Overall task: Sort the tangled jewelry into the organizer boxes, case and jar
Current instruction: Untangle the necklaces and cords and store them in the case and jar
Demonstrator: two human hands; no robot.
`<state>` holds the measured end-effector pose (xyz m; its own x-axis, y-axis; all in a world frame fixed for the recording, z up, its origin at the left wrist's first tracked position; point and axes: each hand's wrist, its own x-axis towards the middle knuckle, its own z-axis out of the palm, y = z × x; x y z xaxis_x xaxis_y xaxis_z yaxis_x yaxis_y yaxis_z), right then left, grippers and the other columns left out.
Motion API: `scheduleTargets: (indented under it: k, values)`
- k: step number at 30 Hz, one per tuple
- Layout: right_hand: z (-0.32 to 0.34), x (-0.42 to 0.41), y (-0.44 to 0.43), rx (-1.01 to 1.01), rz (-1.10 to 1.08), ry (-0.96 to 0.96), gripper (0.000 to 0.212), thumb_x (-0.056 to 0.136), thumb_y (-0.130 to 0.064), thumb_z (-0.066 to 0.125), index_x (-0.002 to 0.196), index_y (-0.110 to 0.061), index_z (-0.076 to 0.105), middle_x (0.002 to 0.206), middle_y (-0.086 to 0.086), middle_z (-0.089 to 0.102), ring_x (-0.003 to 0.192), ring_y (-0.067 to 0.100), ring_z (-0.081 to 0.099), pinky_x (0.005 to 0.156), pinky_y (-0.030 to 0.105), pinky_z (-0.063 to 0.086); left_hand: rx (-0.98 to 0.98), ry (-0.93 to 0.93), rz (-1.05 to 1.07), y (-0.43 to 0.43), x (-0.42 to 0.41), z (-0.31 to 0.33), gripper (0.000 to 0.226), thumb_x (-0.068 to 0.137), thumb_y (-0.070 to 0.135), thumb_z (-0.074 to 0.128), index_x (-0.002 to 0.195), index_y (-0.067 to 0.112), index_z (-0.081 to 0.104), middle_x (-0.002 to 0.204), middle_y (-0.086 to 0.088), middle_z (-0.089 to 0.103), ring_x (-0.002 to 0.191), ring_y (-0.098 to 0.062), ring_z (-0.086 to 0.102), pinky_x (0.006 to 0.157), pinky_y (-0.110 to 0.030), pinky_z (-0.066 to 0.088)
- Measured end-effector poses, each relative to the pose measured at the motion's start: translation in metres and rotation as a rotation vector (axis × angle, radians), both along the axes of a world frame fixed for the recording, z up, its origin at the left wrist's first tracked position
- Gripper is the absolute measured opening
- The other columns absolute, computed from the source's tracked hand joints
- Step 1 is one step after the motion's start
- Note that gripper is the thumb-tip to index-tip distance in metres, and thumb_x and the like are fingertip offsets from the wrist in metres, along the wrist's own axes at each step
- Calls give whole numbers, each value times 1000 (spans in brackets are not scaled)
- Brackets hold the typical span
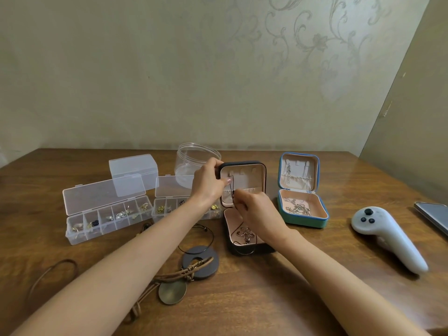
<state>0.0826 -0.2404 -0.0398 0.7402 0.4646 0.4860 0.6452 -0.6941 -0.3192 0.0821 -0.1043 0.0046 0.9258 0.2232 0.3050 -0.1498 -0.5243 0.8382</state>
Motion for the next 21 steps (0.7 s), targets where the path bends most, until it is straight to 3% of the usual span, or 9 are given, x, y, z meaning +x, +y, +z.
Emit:
scheduleTargets:
  k: [3,6,9,11,12,14,16,21]
  values:
    - [2,-2,-1,-83,53,-13,8,90,-4,52,89,-6,60,86,10,65,77,28,59,69,45,52,36,53,-111,1,-5,7,34,88,4,61,119,12,52,107,-5,59,98,-20,55,84,-29,46]
    - [6,-10,-5,6,125,31,16,90,-8,54,100,-7,67,99,6,68,88,21,63,77,35,53,90,237,-297,2,-11,16,57,90,7,56,140,11,29,115,-4,44,103,-15,43,77,-24,39]
    - [20,-21,-11,38,193,181,23,91,-17,61,111,-8,68,102,1,67,87,10,62,76,17,49,202,303,-332,2,-11,16,78,89,23,63,146,11,11,140,-14,37,120,-21,40,91,-26,34]
    - [28,-25,-15,-13,174,266,26,87,-16,67,111,-9,69,94,-1,67,79,9,62,70,11,47,311,211,-250,1,-10,12,73,88,26,65,143,7,21,143,-17,40,122,-28,45,96,-32,37]
    - [34,-27,-17,-22,158,300,22,86,-13,68,107,-8,70,87,-2,68,72,10,63,66,10,48,335,160,-206,1,-7,9,67,88,25,65,140,5,27,138,-18,46,114,-30,51,94,-35,40]
    - [49,-29,-22,17,153,369,9,84,-9,69,92,-7,73,70,-4,67,60,13,62,56,12,47,325,80,-167,2,-2,4,54,86,20,67,130,3,39,121,-19,58,97,-31,58,87,-41,47]
    - [67,-31,-28,84,158,452,5,81,-7,71,85,-6,74,65,-3,66,58,10,57,53,13,44,291,21,-165,2,3,1,40,84,11,67,118,3,47,105,-17,64,94,-32,59,80,-43,49]
    - [87,-24,-29,327,143,473,8,77,2,73,77,-6,72,56,-3,65,49,7,59,52,15,49,274,-45,-165,0,12,1,31,80,0,60,111,1,52,99,-17,63,91,-30,58,71,-34,43]
